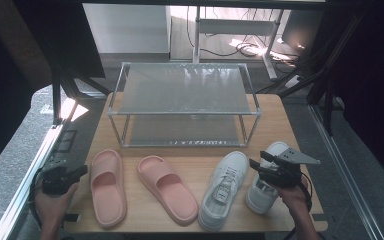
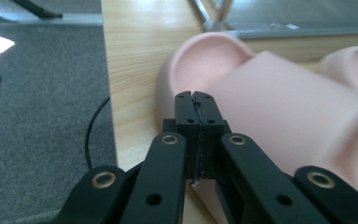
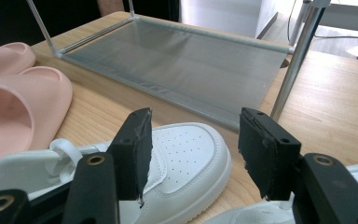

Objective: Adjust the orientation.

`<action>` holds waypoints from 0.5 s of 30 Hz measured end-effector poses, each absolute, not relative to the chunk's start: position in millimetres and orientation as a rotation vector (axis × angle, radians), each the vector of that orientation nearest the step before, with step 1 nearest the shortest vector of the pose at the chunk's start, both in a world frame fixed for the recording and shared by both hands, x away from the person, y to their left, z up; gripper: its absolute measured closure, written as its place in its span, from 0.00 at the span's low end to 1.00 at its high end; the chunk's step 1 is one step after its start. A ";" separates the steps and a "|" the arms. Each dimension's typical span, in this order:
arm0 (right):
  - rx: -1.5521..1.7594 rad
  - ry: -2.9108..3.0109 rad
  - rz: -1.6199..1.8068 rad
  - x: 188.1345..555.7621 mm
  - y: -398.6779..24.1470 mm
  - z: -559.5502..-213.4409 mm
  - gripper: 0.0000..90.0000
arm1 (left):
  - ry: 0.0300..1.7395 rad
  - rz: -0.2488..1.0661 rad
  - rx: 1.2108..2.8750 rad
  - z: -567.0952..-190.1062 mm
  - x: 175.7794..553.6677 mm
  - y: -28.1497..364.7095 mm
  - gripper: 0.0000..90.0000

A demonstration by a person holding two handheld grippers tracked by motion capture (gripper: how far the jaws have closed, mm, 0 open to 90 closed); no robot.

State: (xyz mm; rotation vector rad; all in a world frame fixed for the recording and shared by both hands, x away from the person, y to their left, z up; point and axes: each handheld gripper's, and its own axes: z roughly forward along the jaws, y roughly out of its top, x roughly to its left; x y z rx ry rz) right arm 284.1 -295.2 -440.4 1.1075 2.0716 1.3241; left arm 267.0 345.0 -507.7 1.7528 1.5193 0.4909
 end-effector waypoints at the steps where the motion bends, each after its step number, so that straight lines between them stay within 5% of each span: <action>1: 1.109 2.072 1.322 284.3 -295.4 -440.7 0.51 | 1.524 0.486 1.758 -509.9 271.1 345.6 1.00; 15: 1.122 2.081 1.312 287.2 -295.1 -445.4 0.51 | 1.491 0.393 1.795 -517.9 305.6 339.4 1.00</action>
